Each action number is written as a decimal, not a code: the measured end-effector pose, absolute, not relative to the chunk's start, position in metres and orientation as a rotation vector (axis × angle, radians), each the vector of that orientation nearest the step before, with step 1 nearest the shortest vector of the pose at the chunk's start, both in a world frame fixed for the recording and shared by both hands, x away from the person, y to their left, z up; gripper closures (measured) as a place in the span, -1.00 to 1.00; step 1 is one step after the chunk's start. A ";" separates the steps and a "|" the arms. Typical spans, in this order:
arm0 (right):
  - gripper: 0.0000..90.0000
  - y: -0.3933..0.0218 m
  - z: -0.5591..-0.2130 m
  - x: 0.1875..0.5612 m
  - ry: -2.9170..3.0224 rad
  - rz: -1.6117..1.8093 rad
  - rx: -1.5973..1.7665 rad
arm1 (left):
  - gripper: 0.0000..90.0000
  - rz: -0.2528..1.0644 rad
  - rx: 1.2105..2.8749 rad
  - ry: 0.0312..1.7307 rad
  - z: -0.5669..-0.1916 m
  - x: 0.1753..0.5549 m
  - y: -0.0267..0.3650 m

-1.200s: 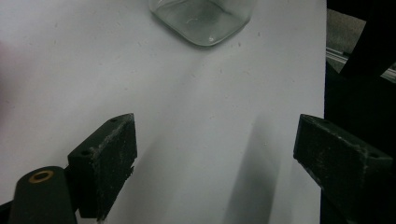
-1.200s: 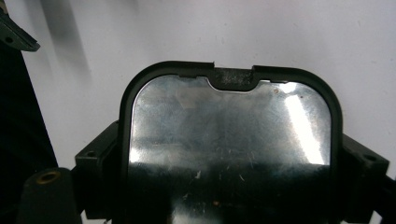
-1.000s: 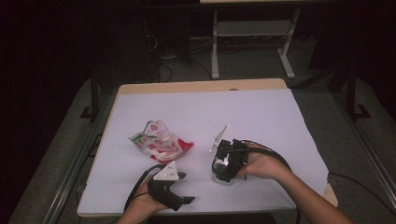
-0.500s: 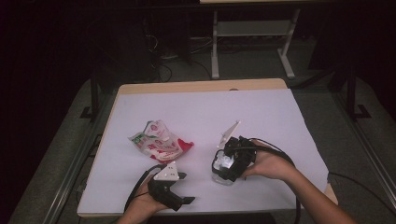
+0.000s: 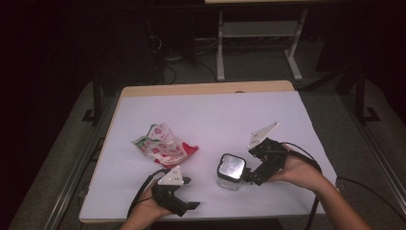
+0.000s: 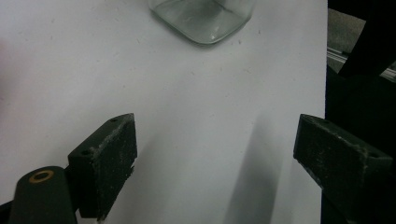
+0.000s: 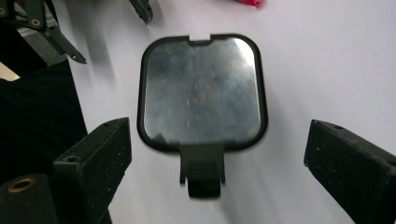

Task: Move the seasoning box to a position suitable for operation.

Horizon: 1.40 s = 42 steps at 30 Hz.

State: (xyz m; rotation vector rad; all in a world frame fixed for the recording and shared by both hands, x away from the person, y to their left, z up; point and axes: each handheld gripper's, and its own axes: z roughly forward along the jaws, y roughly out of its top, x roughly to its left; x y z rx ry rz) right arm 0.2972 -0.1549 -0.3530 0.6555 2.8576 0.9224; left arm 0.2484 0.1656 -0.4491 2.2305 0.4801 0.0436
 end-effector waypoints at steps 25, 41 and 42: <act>0.99 -0.221 -0.398 0.254 2.653 1.231 0.776 | -0.71 0.069 2.225 0.509 -0.448 0.252 0.173; 1.00 -0.198 -0.429 0.250 2.751 1.278 0.697 | -0.70 0.058 2.208 0.508 -0.450 0.251 0.170; 1.00 -0.199 -0.430 0.251 2.750 1.280 0.701 | -0.70 0.055 2.210 0.509 -0.450 0.251 0.169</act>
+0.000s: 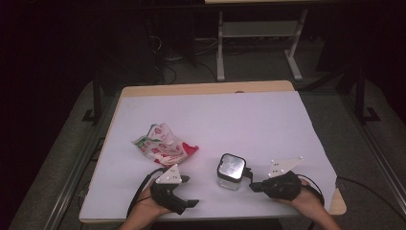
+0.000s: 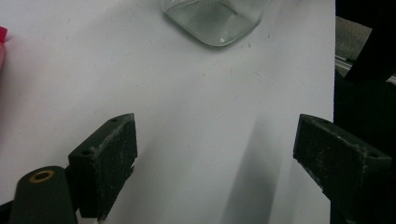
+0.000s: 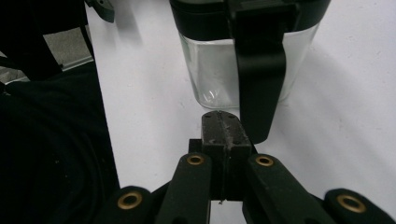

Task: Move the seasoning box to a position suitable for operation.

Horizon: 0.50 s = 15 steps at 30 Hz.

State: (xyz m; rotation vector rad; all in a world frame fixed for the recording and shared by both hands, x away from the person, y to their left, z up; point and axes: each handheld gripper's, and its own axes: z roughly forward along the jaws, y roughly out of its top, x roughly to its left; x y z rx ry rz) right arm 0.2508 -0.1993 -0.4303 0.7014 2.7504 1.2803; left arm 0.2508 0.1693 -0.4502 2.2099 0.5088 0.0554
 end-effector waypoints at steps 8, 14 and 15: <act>1.00 -0.206 -0.434 0.257 2.711 1.287 0.753 | -0.70 0.054 2.218 0.499 -0.451 0.250 0.168; 1.00 -0.210 -0.432 0.263 2.683 1.312 0.792 | -0.70 0.053 2.214 0.495 -0.451 0.250 0.169; 1.00 -0.210 -0.432 0.263 2.679 1.309 0.797 | -0.70 0.052 2.215 0.491 -0.450 0.250 0.168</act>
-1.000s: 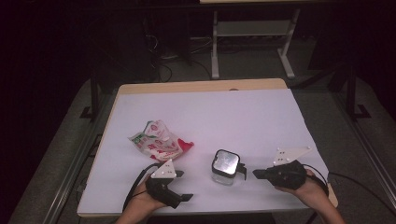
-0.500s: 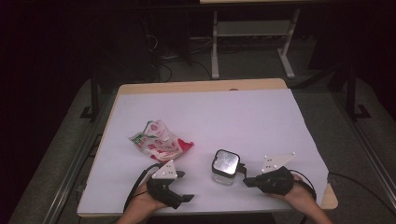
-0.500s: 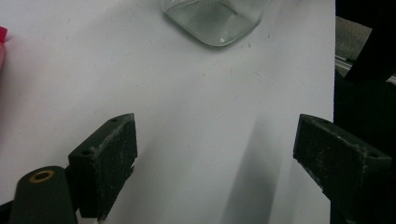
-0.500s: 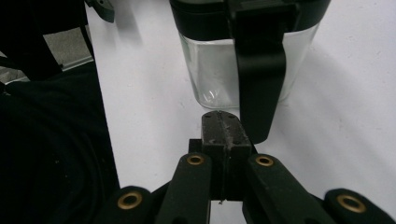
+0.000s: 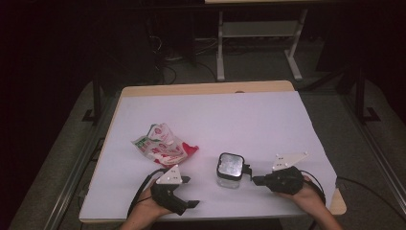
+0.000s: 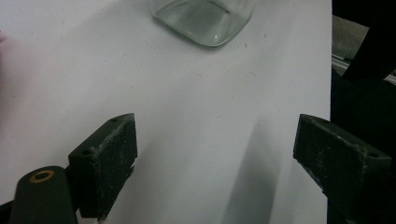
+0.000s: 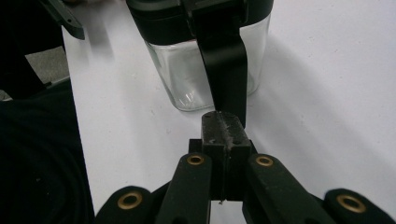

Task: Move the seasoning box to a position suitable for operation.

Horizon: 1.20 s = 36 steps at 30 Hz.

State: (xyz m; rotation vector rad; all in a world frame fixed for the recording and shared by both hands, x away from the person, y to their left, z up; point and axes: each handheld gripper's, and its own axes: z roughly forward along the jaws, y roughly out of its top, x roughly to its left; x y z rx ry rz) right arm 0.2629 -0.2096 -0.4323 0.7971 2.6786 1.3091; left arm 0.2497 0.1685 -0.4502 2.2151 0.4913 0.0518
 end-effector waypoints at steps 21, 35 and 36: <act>1.00 -0.192 -0.432 0.266 2.716 1.302 0.746 | -0.70 0.051 2.217 0.486 -0.450 0.249 0.168; 1.00 -0.195 -0.429 0.291 2.658 1.232 0.817 | -0.70 0.037 2.209 0.491 -0.450 0.248 0.165; 1.00 -0.195 -0.429 0.291 2.658 1.232 0.817 | -0.70 0.037 2.209 0.491 -0.450 0.248 0.165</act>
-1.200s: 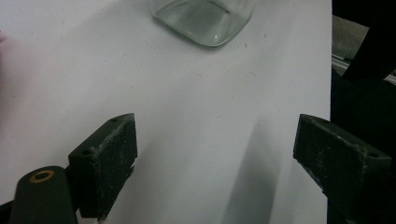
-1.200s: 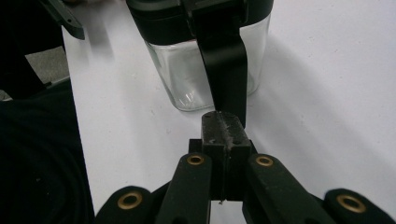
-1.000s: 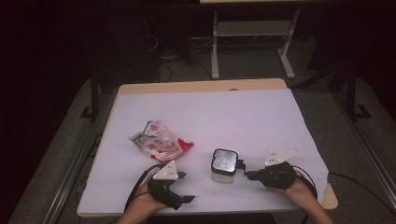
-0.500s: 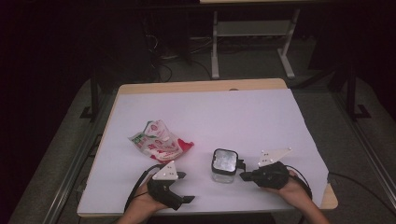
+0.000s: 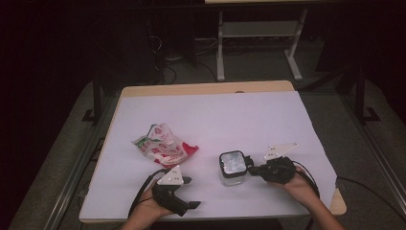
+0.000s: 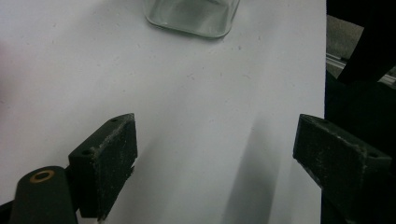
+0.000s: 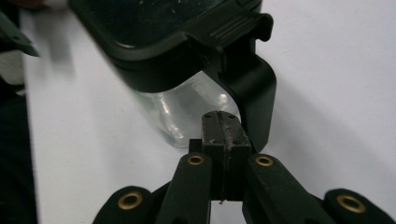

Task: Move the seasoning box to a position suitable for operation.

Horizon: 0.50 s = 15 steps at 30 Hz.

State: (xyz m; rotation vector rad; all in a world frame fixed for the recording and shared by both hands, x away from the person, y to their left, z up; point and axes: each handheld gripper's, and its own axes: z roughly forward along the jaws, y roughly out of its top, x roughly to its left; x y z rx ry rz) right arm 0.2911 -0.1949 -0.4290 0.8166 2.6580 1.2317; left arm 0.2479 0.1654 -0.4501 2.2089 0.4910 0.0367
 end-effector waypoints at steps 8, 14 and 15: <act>1.00 -0.197 -0.426 0.295 2.635 1.232 0.813 | -0.69 0.055 2.210 0.499 -0.450 0.248 0.165; 0.97 -0.209 -0.423 0.284 2.612 1.267 0.844 | -0.68 0.067 2.192 0.515 -0.451 0.249 0.165; 0.86 -0.216 -0.424 0.281 2.590 1.266 0.848 | -0.68 0.068 2.187 0.517 -0.451 0.249 0.165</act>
